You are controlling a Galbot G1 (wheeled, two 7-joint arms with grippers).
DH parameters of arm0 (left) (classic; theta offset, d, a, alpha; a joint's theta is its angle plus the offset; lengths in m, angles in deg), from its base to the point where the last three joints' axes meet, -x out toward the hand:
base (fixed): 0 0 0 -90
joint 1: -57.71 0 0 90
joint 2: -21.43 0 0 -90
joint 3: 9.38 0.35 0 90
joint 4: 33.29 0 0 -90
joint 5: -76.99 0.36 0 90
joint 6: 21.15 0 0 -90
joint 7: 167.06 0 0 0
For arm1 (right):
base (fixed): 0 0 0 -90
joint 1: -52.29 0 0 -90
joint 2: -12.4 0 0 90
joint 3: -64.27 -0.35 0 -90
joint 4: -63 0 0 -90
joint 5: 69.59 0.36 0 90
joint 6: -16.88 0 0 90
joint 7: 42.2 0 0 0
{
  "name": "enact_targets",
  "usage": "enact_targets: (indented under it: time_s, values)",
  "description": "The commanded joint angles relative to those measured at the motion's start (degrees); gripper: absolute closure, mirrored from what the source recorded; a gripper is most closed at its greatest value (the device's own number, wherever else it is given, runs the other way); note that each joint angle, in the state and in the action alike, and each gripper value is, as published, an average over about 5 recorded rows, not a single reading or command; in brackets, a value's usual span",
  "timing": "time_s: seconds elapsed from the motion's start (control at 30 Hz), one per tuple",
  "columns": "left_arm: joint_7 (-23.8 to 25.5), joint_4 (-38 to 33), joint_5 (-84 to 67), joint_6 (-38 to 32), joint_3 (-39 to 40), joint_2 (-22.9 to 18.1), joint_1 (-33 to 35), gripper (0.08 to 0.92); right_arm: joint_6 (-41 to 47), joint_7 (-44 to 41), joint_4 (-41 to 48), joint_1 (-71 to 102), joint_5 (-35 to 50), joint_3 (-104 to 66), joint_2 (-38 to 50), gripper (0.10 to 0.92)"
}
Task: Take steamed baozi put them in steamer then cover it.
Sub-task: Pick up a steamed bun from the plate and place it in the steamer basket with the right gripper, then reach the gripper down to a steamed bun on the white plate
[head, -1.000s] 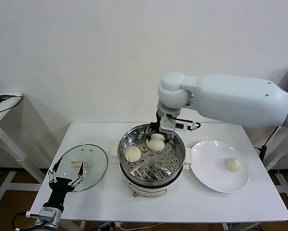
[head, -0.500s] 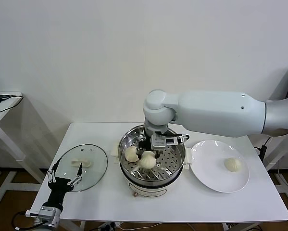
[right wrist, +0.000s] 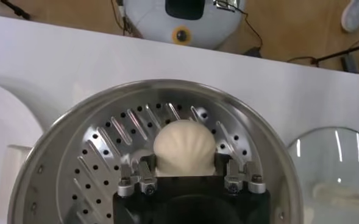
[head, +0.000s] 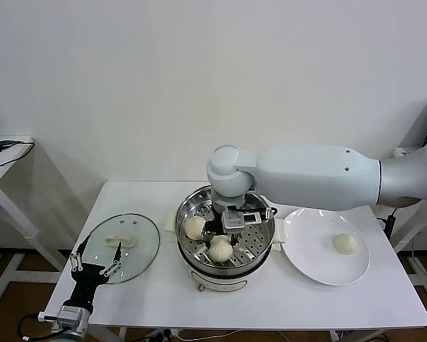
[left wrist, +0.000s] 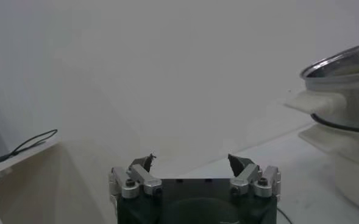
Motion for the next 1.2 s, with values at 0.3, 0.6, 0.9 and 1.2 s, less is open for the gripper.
enact_targets:
  time_s: [0.3,0.6,0.9,1.2]
  values:
    - [0.0,-0.2,0.0,0.1,0.1,0.0,0.1,0.177,1.3,0.1,0.3,1.4,-0.2,-0.5,0.9,0.254]
    - [-0.2,-1.0,0.5,0.0,0.6,-0.2,0.7,0.177,5.9,-0.1,1.2,-5.7,8.6,-5.6,10.4,0.203]
    - [-0.4,-2.1,1.6,-0.2,1.8,-0.5,1.4,0.177,21.0,-6.2,3.1,-9.2,21.1,-4.3,28.5,0.203]
    - [-0.4,-3.0,2.0,-0.3,2.3,-0.4,1.8,0.177,32.2,-9.5,8.8,6.6,13.5,-13.0,40.7,0.203]
